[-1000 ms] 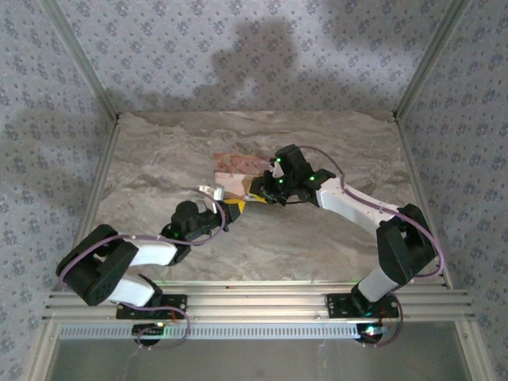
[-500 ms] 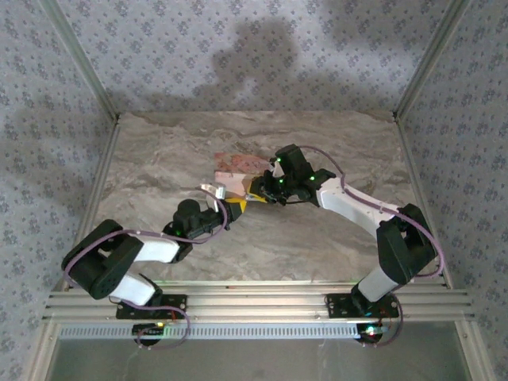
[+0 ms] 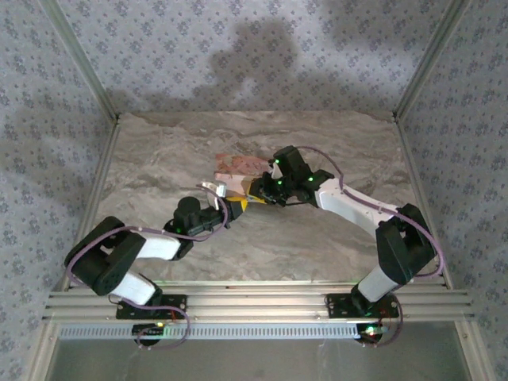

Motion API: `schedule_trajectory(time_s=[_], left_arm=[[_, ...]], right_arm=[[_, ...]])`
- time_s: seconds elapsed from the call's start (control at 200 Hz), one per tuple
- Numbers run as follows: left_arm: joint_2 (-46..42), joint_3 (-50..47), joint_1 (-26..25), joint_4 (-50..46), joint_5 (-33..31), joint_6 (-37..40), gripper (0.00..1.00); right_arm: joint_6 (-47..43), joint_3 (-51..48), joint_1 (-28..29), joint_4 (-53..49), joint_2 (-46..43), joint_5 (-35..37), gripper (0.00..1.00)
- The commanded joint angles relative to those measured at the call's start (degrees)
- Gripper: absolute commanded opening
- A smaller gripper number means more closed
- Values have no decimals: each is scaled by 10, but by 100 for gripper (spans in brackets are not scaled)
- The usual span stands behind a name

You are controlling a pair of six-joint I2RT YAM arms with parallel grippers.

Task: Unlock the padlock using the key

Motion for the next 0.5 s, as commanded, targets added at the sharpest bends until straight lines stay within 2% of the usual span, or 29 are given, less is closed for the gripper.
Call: schedule_trajectory(time_s=[0.0,0.19,0.495], left_arm=[[8,35,3,33,12,-6,0],[14,11,-9,15,4,40,0],[71,-24,-61,26,-37,93,0]], right_arm=[[-15,7,27,14,5,-49,0],[1,-15,33,38,25,-48,0],[2,-44,43,52,71,-44,0]])
